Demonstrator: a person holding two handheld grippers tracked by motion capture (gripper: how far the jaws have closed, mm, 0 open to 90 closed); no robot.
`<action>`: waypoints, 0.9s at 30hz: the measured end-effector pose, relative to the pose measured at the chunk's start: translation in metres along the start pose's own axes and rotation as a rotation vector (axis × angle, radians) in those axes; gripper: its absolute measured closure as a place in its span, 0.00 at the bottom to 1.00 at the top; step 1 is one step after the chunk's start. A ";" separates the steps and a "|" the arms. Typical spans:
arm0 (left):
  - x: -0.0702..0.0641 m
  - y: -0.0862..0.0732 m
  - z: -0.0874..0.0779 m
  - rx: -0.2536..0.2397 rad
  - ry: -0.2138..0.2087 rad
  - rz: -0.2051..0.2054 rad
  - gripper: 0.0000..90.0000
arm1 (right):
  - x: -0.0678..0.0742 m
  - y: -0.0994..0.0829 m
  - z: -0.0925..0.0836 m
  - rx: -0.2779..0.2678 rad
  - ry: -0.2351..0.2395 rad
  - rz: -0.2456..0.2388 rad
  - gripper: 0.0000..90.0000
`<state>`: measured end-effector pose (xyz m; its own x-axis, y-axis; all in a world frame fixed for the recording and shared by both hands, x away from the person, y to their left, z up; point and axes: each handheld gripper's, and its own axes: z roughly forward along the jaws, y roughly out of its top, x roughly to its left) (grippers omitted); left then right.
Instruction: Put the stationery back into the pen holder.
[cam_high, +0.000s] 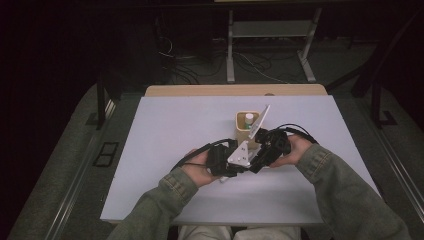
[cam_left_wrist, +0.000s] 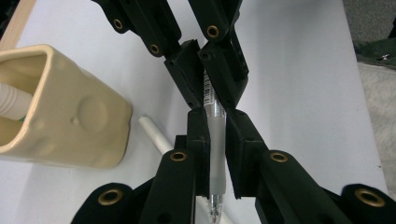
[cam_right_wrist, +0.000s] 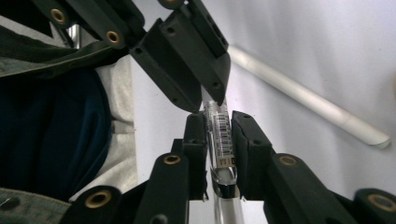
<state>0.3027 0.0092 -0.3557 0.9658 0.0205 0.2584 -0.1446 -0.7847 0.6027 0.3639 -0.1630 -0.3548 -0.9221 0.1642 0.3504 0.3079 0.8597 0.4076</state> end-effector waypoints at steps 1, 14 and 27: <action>0.000 0.000 0.000 -0.001 -0.004 -0.003 0.87 | 0.000 0.000 0.000 0.003 0.004 0.002 0.86; 0.001 -0.013 -0.013 -0.060 0.060 -0.078 0.68 | -0.002 -0.004 -0.007 -0.032 0.016 0.017 0.87; 0.012 -0.046 -0.038 -0.114 0.037 -0.255 0.26 | 0.000 -0.008 -0.018 -0.089 -0.004 0.028 0.87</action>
<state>0.3127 0.0684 -0.3518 0.9658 0.2328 0.1141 0.0766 -0.6769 0.7321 0.3657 -0.1784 -0.3429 -0.9136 0.1898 0.3596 0.3533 0.8084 0.4708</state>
